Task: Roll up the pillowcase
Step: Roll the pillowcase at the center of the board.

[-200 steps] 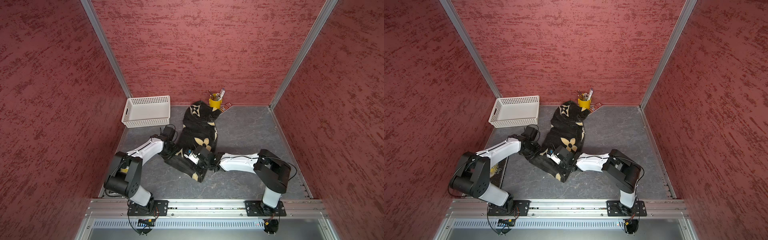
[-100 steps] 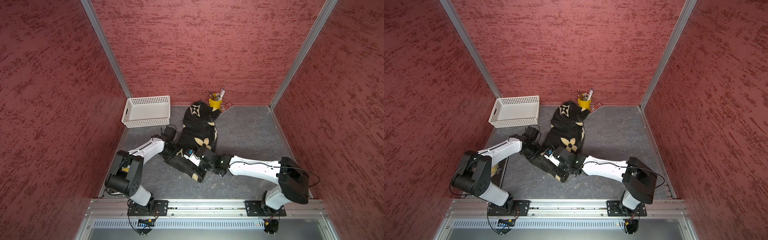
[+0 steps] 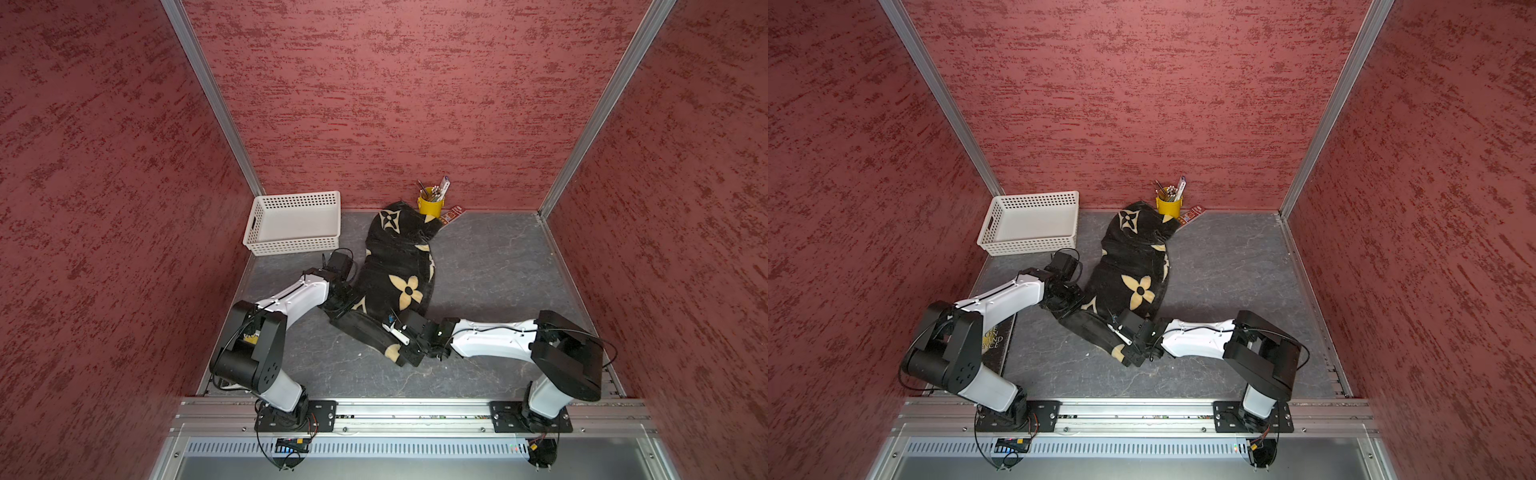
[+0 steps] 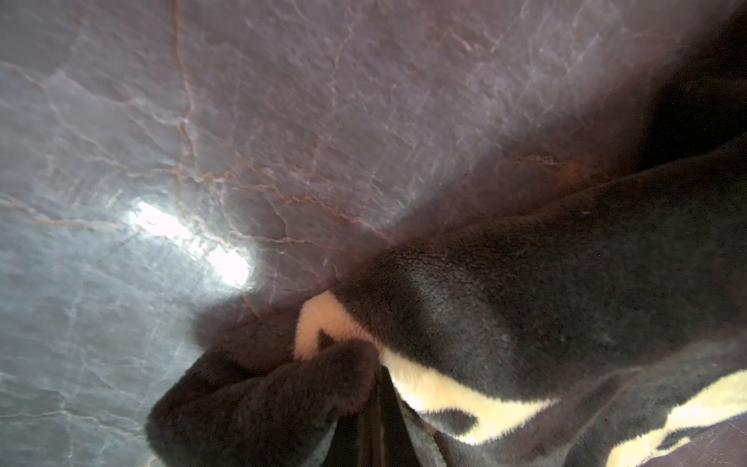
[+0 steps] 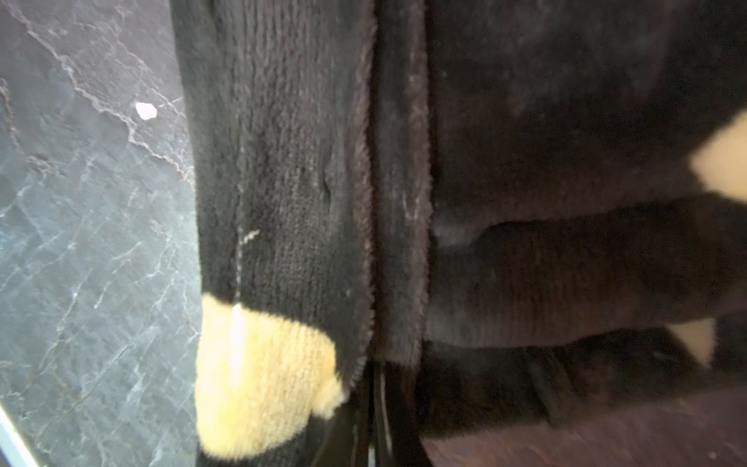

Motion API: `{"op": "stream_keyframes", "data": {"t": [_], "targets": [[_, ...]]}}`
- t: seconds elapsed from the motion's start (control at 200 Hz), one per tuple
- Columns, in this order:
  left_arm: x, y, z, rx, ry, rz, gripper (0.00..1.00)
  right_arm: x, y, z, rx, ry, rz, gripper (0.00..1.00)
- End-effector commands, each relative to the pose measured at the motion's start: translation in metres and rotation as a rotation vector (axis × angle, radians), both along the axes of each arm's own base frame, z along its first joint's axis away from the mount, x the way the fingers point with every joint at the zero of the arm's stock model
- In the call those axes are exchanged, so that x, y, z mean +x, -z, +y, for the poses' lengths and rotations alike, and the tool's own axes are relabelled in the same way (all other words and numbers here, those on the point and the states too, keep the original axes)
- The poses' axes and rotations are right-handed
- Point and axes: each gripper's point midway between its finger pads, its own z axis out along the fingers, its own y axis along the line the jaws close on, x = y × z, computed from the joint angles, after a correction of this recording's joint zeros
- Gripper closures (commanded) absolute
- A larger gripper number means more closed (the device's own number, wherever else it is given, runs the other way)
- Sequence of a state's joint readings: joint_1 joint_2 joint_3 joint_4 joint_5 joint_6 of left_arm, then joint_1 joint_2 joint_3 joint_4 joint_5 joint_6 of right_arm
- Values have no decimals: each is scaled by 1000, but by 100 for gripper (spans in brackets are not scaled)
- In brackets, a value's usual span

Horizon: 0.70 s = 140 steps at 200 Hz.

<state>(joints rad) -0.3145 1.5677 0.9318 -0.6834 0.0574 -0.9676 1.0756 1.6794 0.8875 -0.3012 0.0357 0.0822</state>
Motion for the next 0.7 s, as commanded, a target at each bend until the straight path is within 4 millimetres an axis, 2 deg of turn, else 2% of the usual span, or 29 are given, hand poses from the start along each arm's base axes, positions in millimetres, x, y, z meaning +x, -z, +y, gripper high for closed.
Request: {"op": "stream_keyframes", "data": {"t": [0.0, 0.065, 0.16, 0.245, 0.311, 0.396, 0.456, 0.491, 0.526, 0.571, 0.596, 0.646, 0.696], "targets": [[13, -14, -1, 7, 25, -52, 97, 14, -17, -1, 0, 32, -65, 90], [15, -24, -2, 1, 37, -72, 89, 17, -33, 1, 22, 31, -90, 86], [18, -42, -2, -5, 53, -112, 63, 20, -60, 6, 70, 24, -131, 76], [18, -56, 1, -15, 57, -139, 55, 19, -80, 13, 95, -3, -170, 68], [16, -65, 5, -31, 54, -155, 43, 16, -90, 20, 96, -39, -205, 61], [12, -73, 17, -40, 35, -170, 42, 9, -99, 37, 91, -99, -270, 57], [7, -75, 27, -41, 16, -173, 40, 2, -97, 53, 96, -157, -301, 54], [3, -74, 34, -44, 1, -173, 33, -2, -94, 62, 94, -189, -318, 53], [-1, -75, 40, -48, -11, -177, 21, -5, -89, 71, 89, -218, -339, 53], [-7, -74, 48, -51, -25, -178, 14, -8, -82, 81, 81, -252, -371, 51], [-10, -74, 53, -52, -35, -178, 7, -8, -77, 86, 74, -269, -390, 49], [-16, -74, 61, -54, -49, -179, 0, -6, -68, 94, 56, -284, -425, 45], [-22, -73, 68, -59, -65, -179, 0, -1, -61, 100, 39, -288, -452, 43]]}}
